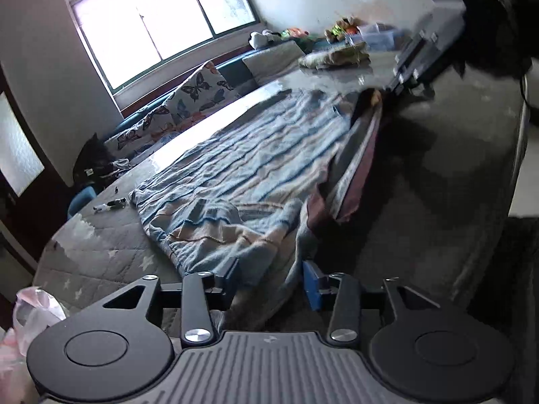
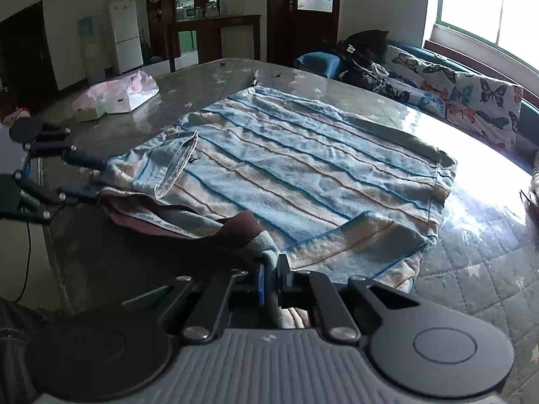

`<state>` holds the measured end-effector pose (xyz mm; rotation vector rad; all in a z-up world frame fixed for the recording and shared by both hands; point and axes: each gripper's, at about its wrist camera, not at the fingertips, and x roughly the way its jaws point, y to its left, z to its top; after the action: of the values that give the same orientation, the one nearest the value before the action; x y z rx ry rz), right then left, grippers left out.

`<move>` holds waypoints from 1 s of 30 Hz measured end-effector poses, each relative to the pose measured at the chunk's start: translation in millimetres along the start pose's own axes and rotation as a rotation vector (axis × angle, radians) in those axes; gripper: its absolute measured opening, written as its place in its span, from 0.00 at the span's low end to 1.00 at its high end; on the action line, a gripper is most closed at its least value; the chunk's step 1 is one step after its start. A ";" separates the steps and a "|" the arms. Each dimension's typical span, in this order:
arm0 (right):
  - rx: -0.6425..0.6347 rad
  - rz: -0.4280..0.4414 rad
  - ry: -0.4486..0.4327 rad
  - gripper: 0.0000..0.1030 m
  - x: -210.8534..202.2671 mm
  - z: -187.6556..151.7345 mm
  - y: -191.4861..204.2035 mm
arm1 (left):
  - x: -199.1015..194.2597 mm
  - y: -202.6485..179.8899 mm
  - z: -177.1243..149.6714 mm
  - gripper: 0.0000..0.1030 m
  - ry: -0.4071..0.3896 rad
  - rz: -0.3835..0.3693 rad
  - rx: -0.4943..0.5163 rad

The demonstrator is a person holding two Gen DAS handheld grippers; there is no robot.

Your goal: Fold clothes

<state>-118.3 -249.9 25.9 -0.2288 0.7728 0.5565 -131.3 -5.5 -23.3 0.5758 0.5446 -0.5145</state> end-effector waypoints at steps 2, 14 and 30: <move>0.005 -0.008 -0.004 0.05 -0.1 1.5 0.3 | 4.1 -2.1 -2.4 0.44 0.010 -0.003 0.016; 0.017 -0.039 -0.063 0.04 -10.0 4.6 3.2 | 9.3 16.8 4.0 0.04 -0.005 -0.115 -0.089; -0.039 0.047 -0.061 0.03 -84.1 -4.8 19.9 | -66.5 39.1 34.4 0.04 -0.093 -0.177 -0.225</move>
<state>-181.1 -268.0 82.7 -0.2295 0.7104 0.6207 -146.2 21.0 55.5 0.2889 0.5590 -0.6352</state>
